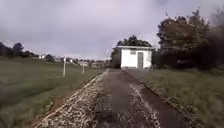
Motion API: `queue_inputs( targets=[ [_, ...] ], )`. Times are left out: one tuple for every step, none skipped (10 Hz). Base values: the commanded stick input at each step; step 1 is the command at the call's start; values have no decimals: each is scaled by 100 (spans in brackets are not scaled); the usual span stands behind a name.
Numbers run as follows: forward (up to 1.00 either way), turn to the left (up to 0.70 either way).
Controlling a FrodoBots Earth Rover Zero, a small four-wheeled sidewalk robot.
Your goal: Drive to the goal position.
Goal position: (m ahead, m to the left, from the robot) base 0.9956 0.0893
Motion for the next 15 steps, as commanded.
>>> queue_inputs(
  targets=[
    [63,0],
    [63,0],
    [63,-16],
    [63,-22],
    [63,-24],
    [63,-30],
    [63,-29],
    [63,-9],
    [63,0],
    [63,0],
    [63,0],
    [63,0],
    [63,0],
    [63,0],
    [63,0]
  ],
)
